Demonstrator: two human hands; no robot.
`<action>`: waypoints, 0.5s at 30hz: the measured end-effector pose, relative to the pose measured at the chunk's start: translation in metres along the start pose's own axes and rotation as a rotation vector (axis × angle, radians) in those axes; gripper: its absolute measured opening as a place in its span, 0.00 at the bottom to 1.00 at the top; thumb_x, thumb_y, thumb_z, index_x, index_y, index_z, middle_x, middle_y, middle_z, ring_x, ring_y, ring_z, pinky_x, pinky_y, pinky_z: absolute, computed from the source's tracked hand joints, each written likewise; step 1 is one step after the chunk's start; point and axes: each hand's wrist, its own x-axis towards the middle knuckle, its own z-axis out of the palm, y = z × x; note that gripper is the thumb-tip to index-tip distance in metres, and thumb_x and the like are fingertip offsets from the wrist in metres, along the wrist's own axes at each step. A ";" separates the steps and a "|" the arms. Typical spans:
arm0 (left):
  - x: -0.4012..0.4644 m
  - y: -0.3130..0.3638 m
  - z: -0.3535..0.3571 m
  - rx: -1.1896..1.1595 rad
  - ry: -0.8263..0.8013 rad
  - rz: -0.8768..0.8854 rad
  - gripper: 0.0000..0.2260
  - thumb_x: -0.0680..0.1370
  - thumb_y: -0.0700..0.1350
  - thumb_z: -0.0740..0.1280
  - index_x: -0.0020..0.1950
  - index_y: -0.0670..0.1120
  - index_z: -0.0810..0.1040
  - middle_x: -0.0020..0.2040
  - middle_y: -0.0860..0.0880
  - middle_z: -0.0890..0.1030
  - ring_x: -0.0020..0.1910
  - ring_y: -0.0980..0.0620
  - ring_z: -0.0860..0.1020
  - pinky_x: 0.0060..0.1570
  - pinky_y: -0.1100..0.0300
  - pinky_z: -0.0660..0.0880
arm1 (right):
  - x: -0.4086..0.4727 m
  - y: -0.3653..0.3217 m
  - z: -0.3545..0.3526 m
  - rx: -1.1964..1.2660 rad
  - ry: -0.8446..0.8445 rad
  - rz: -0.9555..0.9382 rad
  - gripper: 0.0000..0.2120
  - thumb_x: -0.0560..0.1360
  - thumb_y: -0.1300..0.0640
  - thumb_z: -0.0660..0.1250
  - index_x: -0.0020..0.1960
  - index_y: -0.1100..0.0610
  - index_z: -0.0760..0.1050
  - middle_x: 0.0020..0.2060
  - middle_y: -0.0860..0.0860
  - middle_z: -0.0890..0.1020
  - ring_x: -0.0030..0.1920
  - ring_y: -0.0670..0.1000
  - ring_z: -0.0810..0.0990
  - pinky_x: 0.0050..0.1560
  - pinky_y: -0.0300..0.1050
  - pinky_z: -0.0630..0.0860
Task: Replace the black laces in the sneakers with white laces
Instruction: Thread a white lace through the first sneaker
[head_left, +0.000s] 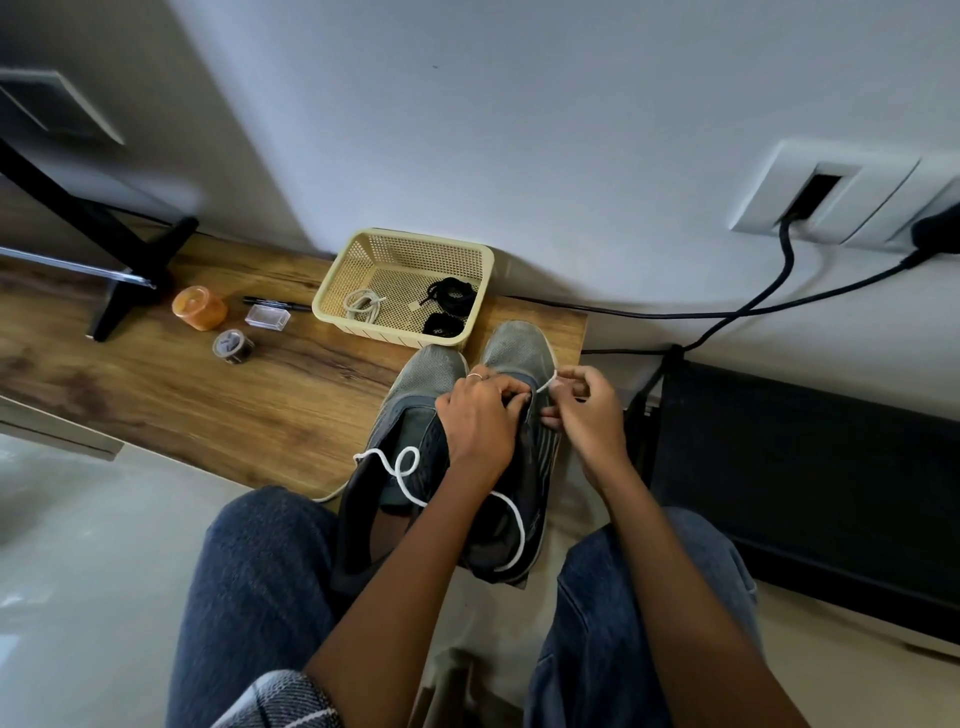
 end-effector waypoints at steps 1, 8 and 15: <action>0.000 0.000 -0.002 -0.006 -0.020 0.006 0.07 0.78 0.51 0.67 0.54 0.55 0.82 0.54 0.52 0.78 0.57 0.52 0.74 0.55 0.53 0.64 | 0.001 0.002 -0.001 -0.029 -0.025 -0.027 0.09 0.77 0.61 0.64 0.57 0.57 0.75 0.44 0.55 0.79 0.39 0.49 0.82 0.37 0.38 0.79; -0.011 -0.001 -0.015 -0.069 -0.091 0.008 0.11 0.81 0.49 0.61 0.57 0.52 0.81 0.55 0.50 0.80 0.58 0.49 0.74 0.59 0.50 0.68 | -0.004 0.002 0.002 -0.356 -0.033 -0.298 0.13 0.75 0.60 0.66 0.58 0.47 0.76 0.46 0.48 0.72 0.43 0.53 0.80 0.44 0.52 0.81; -0.052 0.006 -0.022 -0.085 -0.015 0.058 0.13 0.77 0.53 0.66 0.56 0.47 0.81 0.52 0.49 0.81 0.54 0.50 0.75 0.58 0.53 0.70 | -0.011 -0.009 0.007 -0.521 0.001 -0.326 0.06 0.76 0.63 0.63 0.42 0.58 0.76 0.44 0.51 0.73 0.42 0.49 0.73 0.40 0.38 0.69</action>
